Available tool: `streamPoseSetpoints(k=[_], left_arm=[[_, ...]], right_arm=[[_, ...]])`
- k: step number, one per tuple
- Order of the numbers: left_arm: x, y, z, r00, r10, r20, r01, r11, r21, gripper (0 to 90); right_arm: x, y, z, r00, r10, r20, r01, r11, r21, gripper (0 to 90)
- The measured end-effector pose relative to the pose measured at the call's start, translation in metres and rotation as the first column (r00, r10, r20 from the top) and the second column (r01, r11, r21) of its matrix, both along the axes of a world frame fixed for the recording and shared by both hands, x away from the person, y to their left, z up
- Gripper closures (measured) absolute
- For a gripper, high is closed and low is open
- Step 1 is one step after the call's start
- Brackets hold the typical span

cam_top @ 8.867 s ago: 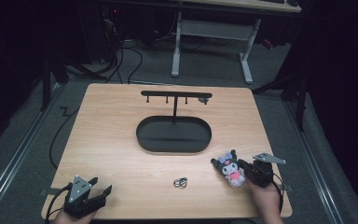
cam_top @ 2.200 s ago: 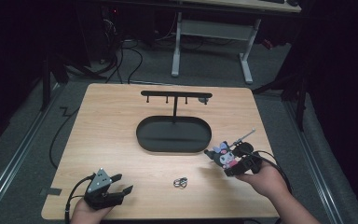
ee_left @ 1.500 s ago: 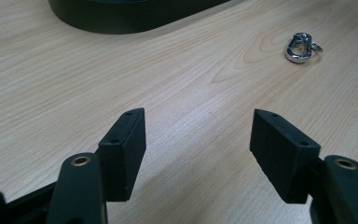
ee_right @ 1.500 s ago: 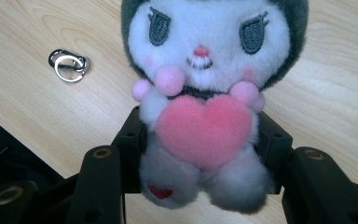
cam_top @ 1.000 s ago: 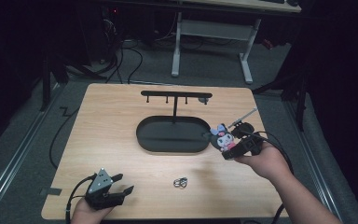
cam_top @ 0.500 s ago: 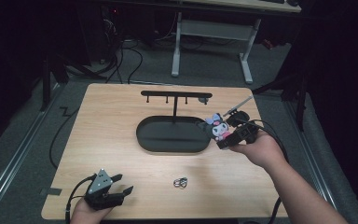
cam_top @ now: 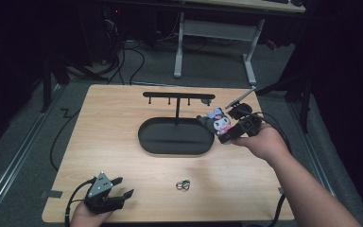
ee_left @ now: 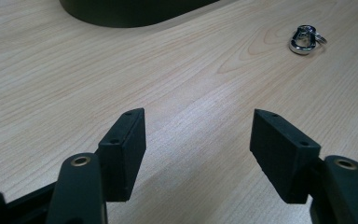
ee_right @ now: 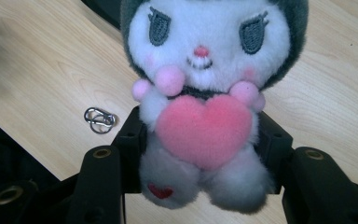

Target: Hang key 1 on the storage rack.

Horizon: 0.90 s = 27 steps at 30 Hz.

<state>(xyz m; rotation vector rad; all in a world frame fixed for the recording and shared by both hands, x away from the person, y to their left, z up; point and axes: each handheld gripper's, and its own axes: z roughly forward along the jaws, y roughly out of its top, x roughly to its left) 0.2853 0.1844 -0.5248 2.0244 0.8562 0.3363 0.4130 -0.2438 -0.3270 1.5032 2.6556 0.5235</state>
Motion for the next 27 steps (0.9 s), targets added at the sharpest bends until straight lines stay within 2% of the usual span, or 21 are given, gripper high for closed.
streamPoseSetpoints(k=[12, 21, 27], left_arm=[[0.000, 0.000, -0.001, 1.0000, -0.001, -0.003, 0.001, 1.0000, 0.002, 36.7], [0.000, -0.001, -0.001, 0.9999, -0.014, -0.005, 0.014, 0.9998, 0.014, 36.6], [0.000, 0.000, -0.001, 0.9999, -0.014, -0.006, 0.014, 0.9998, 0.015, 36.7]], right_arm=[[0.021, 0.002, 0.016, 0.9998, -0.019, -0.006, 0.019, 0.9998, 0.010, 49.2], [0.031, 0.007, 0.022, 0.9996, -0.026, 0.009, 0.026, 0.9997, 0.002, 49.2], [0.039, 0.010, 0.026, 0.9985, -0.036, 0.041, 0.036, 0.9994, -0.001, 49.2]])
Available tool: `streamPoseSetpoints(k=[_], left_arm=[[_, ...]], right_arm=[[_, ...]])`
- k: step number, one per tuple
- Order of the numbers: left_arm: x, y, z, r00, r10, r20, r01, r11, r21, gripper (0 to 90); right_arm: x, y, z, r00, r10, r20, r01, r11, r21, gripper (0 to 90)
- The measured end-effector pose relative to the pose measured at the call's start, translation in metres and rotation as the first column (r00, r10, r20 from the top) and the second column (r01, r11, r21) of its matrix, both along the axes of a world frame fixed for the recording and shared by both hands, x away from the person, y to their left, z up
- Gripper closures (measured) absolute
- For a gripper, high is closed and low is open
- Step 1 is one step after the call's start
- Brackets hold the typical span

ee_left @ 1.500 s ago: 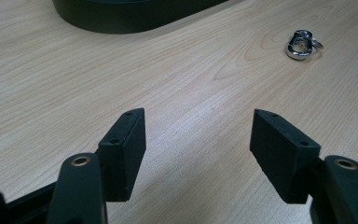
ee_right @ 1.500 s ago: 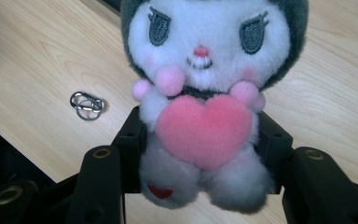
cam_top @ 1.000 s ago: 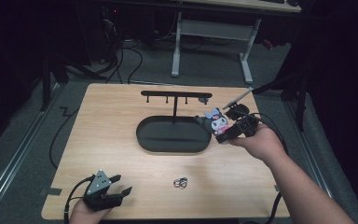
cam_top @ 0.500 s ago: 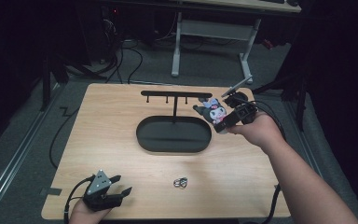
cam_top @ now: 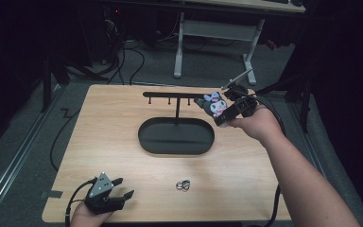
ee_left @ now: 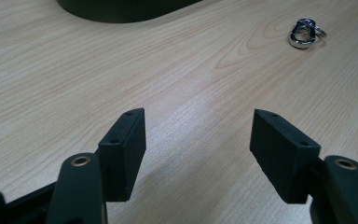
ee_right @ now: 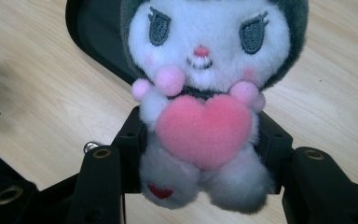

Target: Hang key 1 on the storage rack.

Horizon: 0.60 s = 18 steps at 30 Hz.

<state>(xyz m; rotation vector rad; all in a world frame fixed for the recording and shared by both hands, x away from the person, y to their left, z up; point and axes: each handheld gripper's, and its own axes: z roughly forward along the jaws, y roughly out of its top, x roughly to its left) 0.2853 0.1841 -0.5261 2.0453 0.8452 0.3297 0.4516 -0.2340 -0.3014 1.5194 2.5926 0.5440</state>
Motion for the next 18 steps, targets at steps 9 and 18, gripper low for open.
streamPoseSetpoints(k=[9, 18], left_arm=[[0.000, -0.001, -0.001, 1.0000, -0.005, -0.003, 0.005, 0.9999, 0.012, 36.6], [0.000, -0.004, -0.003, 0.9999, -0.009, -0.004, 0.009, 0.9998, 0.020, 36.6]], right_arm=[[0.005, -0.008, -0.003, 0.9995, -0.030, 0.010, 0.030, 0.9995, -0.003, 49.2], [-0.002, -0.023, -0.017, 0.9985, -0.054, -0.006, 0.054, 0.9985, 0.005, 49.1]])
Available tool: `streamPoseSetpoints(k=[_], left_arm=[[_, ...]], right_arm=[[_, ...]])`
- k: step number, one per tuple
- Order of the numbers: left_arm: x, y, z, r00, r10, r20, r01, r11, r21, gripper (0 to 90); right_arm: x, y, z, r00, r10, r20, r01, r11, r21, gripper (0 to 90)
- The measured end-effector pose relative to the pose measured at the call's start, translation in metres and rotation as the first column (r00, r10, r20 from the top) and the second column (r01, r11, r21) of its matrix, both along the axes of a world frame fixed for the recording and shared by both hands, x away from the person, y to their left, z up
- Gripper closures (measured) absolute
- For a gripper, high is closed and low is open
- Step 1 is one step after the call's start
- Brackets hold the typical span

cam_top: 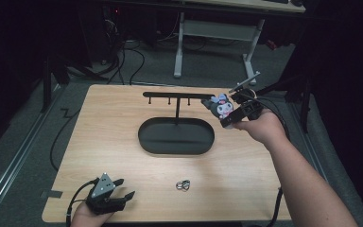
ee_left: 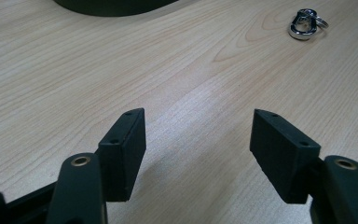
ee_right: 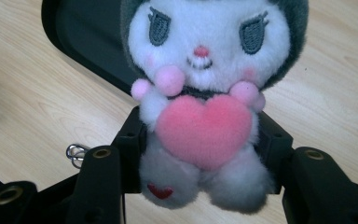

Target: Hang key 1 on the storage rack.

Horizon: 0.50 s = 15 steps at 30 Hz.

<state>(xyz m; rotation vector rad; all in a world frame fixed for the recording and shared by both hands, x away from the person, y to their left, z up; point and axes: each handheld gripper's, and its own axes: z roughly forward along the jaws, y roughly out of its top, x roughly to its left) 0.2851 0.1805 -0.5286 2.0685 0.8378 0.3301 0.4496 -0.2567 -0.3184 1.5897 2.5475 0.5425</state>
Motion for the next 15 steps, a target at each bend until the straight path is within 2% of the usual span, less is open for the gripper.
streamPoseSetpoints(k=[5, 15], left_arm=[[0.000, 0.000, 0.000, 1.0000, -0.001, -0.002, 0.001, 1.0000, 0.002, 36.6], [0.000, -0.001, -0.001, 0.9999, -0.007, -0.009, 0.007, 0.9999, 0.010, 36.7]], right_arm=[[-0.002, -0.005, -0.013, 0.9999, -0.002, -0.014, 0.002, 1.0000, -0.010, 49.1], [-0.001, -0.005, -0.043, 0.9994, -0.008, -0.034, 0.008, 0.9999, 0.008, 48.8]])
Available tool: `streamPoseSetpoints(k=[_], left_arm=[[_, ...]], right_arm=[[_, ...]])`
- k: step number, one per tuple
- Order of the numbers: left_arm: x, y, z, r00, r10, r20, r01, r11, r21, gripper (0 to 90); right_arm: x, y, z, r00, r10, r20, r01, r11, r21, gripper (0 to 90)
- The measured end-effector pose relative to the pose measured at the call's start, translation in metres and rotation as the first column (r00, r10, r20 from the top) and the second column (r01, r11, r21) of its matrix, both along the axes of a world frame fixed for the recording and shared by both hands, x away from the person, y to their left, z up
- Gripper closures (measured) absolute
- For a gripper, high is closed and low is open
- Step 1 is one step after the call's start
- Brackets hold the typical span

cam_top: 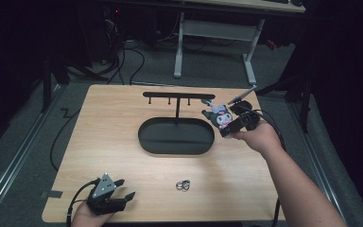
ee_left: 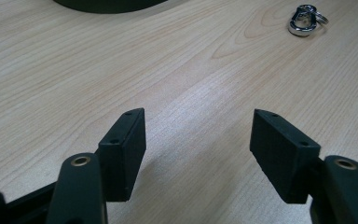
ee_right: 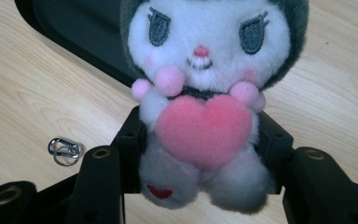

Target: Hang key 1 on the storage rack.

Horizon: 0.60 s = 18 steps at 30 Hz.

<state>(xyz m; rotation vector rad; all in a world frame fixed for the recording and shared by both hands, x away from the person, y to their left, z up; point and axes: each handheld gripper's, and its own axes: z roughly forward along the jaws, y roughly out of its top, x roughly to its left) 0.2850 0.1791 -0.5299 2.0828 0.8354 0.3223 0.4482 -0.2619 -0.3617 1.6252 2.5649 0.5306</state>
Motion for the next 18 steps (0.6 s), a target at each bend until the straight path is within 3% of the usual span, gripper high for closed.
streamPoseSetpoints(k=[7, 18], left_arm=[[0.000, -0.001, 0.000, 1.0000, -0.005, 0.000, 0.005, 1.0000, 0.006, 36.7], [0.000, 0.000, 0.000, 1.0000, -0.009, -0.002, 0.009, 0.9999, 0.013, 36.7]], right_arm=[[0.004, 0.006, -0.012, 1.0000, 0.003, -0.005, -0.003, 1.0000, -0.001, 48.6], [0.014, 0.016, -0.032, 0.9997, -0.015, 0.021, 0.015, 0.9999, 0.008, 47.2]])
